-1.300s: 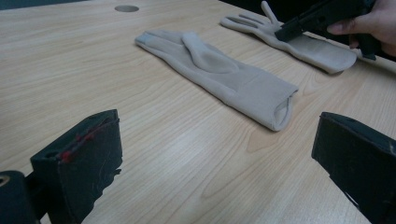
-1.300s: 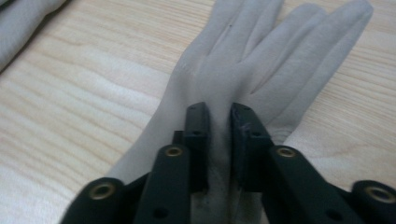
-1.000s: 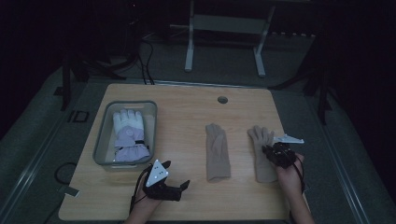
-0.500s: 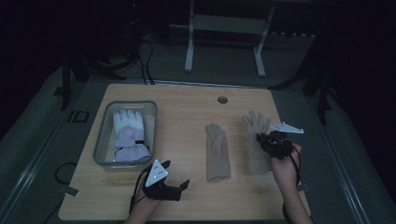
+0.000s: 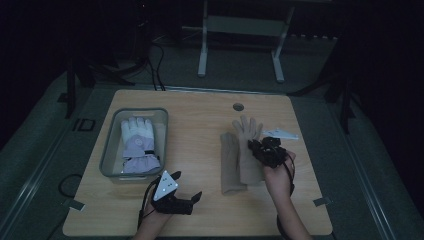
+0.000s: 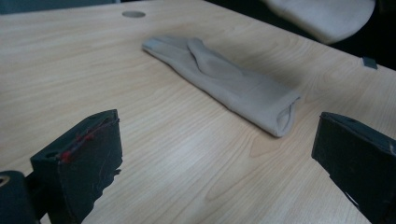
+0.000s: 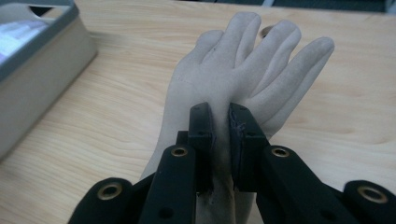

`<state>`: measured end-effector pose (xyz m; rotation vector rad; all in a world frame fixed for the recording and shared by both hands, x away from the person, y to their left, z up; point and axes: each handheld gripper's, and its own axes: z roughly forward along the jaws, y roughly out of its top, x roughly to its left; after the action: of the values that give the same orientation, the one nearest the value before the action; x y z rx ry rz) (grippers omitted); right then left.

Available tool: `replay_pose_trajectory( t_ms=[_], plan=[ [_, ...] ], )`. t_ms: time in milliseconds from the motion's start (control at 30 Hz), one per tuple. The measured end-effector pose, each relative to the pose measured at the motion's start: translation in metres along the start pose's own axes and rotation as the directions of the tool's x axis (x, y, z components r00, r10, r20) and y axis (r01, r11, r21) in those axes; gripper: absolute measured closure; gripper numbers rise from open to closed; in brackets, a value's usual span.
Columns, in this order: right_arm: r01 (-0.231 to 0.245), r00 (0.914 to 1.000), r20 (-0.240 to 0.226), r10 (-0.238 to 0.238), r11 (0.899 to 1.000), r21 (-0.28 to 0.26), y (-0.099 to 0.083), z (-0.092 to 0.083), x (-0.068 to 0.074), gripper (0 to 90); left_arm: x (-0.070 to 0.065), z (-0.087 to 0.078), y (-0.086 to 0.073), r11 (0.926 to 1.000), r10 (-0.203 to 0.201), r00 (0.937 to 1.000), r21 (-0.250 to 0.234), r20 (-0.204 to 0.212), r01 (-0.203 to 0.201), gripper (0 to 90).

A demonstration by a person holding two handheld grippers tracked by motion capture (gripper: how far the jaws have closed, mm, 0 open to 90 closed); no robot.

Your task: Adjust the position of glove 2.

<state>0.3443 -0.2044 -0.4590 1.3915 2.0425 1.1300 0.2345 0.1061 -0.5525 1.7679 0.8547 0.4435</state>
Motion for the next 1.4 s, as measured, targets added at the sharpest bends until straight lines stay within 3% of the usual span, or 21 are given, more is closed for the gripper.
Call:
replay_pose_trajectory(
  t_ms=[267,433,667,833,967,1133,1400],
  plan=[
    [-0.019,0.9998,-0.011,0.019,1.0,0.025,-0.007,0.023,0.027,80.6,0.0,-0.003,0.002,0.9999,0.002,1.0,-0.014,-0.005,-0.002,2.2],
    [0.008,1.0,-0.001,-0.008,0.999,0.053,-0.013,0.038,0.038,80.5,0.001,-0.005,0.003,0.9998,-0.001,1.0,-0.018,-0.004,0.001,2.2],
    [0.015,0.9997,0.017,-0.017,0.995,0.094,-0.024,0.054,0.035,80.1,0.002,-0.003,0.001,0.9999,-0.001,1.0,-0.012,0.006,0.001,2.3],
    [-0.018,0.9997,0.02,0.015,0.991,0.132,-0.038,0.065,0.031,79.7,0.001,-0.001,0.0,1.0,0.0,0.9999,-0.002,0.01,0.0,2.2],
    [-0.008,0.9994,0.034,0.003,0.99,0.138,-0.046,0.071,0.032,79.2,0.0,0.0,0.0,1.0,-0.002,0.9999,-0.003,0.014,0.002,2.2],
    [-0.035,0.9991,0.027,0.032,0.99,0.14,-0.055,0.076,0.027,78.6,0.0,-0.001,0.0,1.0,-0.005,0.9999,-0.004,0.013,0.005,2.3],
    [-0.022,0.9997,0.015,0.02,0.991,0.13,-0.059,0.077,0.026,76.2,-0.001,0.0,0.0,0.9999,-0.012,0.9997,-0.002,0.022,0.012,2.3]
  ],
)
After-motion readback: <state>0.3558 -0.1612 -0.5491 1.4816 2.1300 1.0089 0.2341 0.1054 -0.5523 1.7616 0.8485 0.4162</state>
